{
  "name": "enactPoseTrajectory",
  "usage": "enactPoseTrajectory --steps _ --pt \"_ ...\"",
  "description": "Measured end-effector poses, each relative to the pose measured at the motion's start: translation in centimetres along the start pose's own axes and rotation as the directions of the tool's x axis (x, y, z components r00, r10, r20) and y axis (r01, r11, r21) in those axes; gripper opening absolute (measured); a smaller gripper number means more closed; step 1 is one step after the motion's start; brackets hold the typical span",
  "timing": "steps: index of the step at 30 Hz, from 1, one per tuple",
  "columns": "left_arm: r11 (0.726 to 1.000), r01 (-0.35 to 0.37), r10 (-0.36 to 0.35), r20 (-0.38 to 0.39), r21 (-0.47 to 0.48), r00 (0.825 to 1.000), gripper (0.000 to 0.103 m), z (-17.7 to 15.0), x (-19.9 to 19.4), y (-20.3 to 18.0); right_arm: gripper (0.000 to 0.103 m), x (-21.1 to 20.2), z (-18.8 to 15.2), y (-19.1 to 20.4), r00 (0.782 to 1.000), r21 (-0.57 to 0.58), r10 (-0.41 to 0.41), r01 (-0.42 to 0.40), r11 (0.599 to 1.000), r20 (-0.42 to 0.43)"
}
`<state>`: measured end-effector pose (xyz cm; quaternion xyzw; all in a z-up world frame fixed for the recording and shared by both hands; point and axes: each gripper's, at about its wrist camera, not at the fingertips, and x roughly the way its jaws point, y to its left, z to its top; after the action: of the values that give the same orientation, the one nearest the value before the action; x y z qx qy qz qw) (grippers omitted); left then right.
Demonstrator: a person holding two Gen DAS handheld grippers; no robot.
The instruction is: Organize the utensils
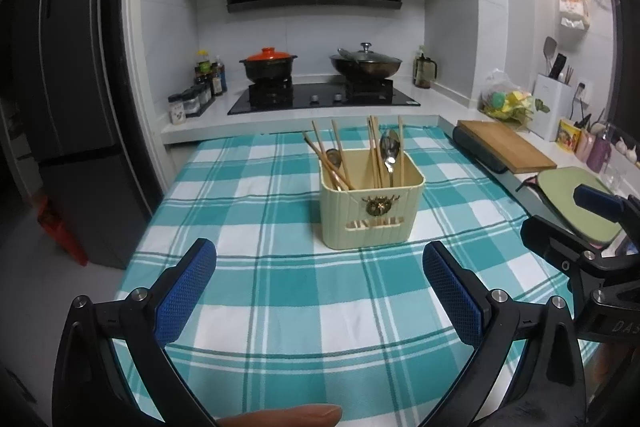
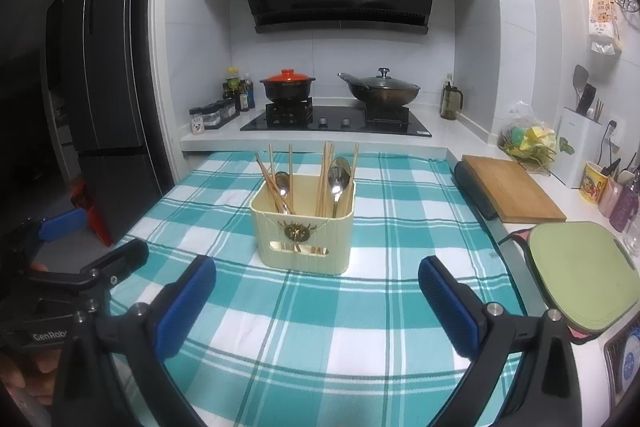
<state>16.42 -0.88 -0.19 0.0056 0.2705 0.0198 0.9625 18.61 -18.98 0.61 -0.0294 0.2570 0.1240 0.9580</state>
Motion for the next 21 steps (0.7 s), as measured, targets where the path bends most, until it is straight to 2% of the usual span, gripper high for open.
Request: enactPoseTrajectory --steps 9,21 --pt "0.999 -0.034 0.034 -0.019 -0.013 0.999 0.103 0.0 -0.4 0.7 0.103 -1.1 0.0 1.7 1.0 -0.032 0.011 -0.011 0.999 -0.004" --pt "0.998 -0.056 0.056 -0.023 -0.013 0.998 0.103 0.1 -0.6 1.0 0.103 -1.2 0.0 1.5 1.0 -0.018 -0.005 0.004 1.0 -0.023"
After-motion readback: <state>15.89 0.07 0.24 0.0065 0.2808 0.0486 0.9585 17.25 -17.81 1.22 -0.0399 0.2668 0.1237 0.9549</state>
